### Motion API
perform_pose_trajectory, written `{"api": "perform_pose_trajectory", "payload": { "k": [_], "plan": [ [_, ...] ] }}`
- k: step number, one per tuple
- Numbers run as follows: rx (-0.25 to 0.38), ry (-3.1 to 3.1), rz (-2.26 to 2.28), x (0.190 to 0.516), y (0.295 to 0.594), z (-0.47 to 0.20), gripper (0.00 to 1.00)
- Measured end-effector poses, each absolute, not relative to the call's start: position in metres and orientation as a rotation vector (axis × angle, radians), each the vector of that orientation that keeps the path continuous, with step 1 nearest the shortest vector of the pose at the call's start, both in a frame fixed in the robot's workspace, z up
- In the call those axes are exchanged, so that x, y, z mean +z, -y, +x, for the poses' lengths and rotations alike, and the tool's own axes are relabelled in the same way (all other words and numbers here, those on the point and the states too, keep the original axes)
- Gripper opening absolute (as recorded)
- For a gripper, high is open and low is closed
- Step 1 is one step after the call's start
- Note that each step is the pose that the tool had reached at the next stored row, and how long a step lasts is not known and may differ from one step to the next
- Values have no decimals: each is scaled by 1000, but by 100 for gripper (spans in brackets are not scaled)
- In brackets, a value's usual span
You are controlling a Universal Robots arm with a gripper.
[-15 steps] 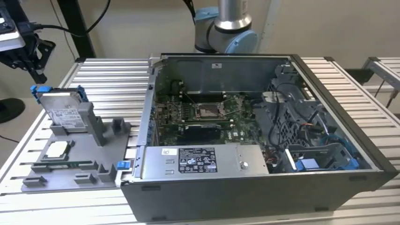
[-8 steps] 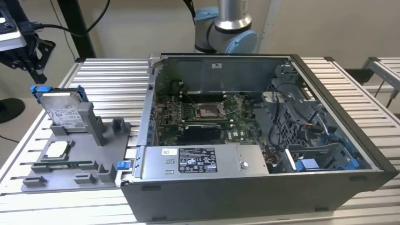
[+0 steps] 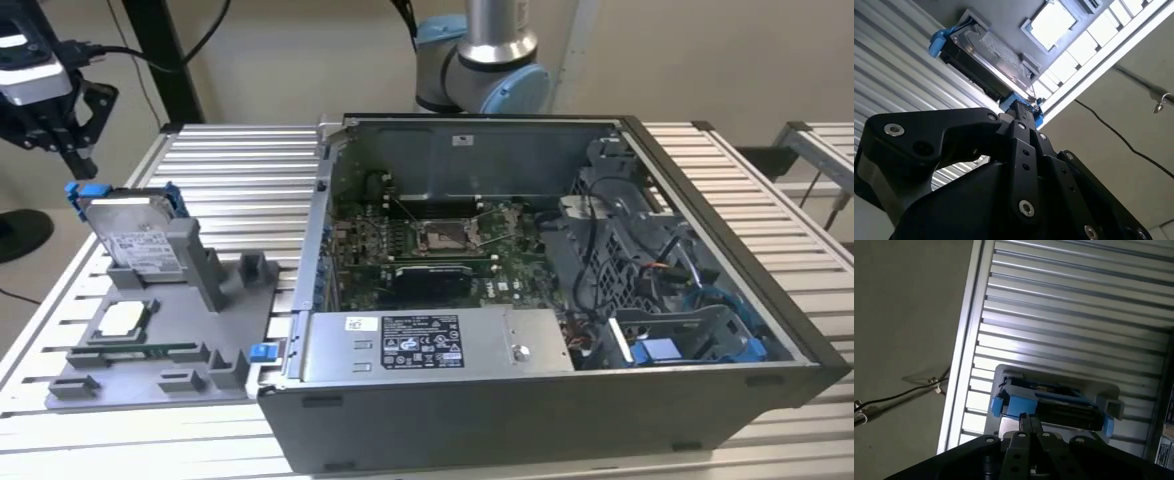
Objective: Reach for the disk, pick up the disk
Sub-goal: 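Pick up the disk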
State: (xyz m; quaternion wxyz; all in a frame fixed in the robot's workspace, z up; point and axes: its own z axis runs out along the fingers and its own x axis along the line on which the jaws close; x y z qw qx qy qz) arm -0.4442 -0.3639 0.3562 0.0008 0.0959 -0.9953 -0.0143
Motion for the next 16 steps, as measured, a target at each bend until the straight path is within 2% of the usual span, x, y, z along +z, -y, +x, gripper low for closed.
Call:
{"api": "perform_pose_trajectory", "payload": {
  "k": [10, 16],
  "plan": [
    [-32, 3083, 580, 356, 364, -444, 0],
    [-32, 3091, 533, 356, 364, -445, 0]
  ]
}}
